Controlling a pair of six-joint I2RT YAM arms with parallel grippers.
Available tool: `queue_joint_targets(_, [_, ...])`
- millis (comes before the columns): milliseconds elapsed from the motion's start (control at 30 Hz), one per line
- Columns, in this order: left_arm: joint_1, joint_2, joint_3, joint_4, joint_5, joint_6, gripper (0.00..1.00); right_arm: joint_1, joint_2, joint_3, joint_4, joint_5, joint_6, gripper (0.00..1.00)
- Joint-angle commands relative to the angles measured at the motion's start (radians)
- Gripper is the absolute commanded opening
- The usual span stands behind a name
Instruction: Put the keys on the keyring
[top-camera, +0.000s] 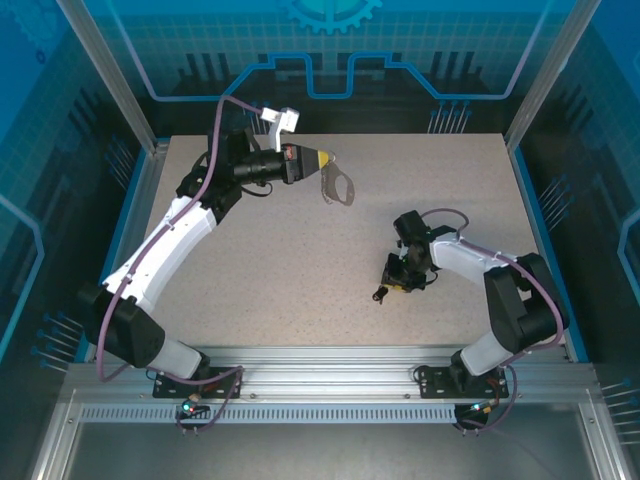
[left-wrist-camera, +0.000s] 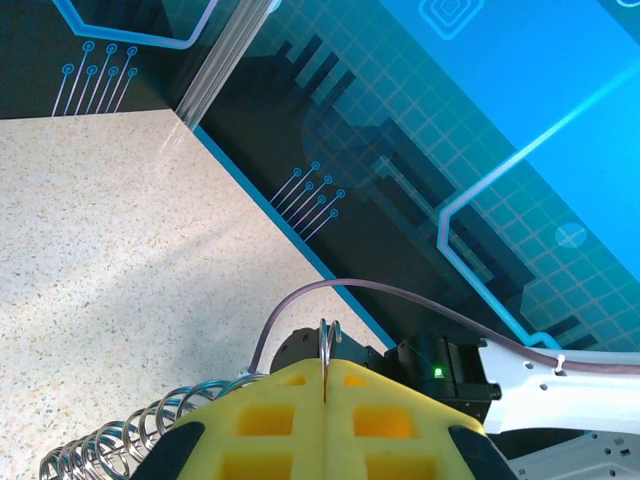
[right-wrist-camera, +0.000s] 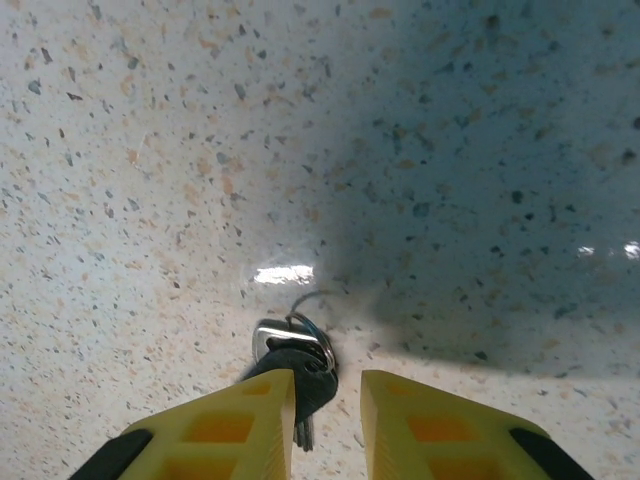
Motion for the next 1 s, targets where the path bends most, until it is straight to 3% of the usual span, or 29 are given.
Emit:
queue_joint_targets(0, [-0.004,-0.042,0.001,-0.006,0.023,0.037,0.00,0.015,0.024,0.006,0.017,-0.008,0.020,0.22])
queue_joint_targets(333, [-0.004,-0.038,0.002,0.008,0.031,0.037,0.00,0.020,0.055,0.018,0.027,-0.020,0.027,0.16])
queue_joint_targets(633, [-0.004,-0.039,-0.008,0.022,0.036,0.027,0.00,0.021,0.046,0.016,0.043,-0.032,0.027,0.00])
queue_joint_targets(967, [-0.004,-0.046,-0.011,0.016,0.037,0.049,0.00,-0.015,-0.122,0.082,0.032,-0.047,-0.054,0.00])
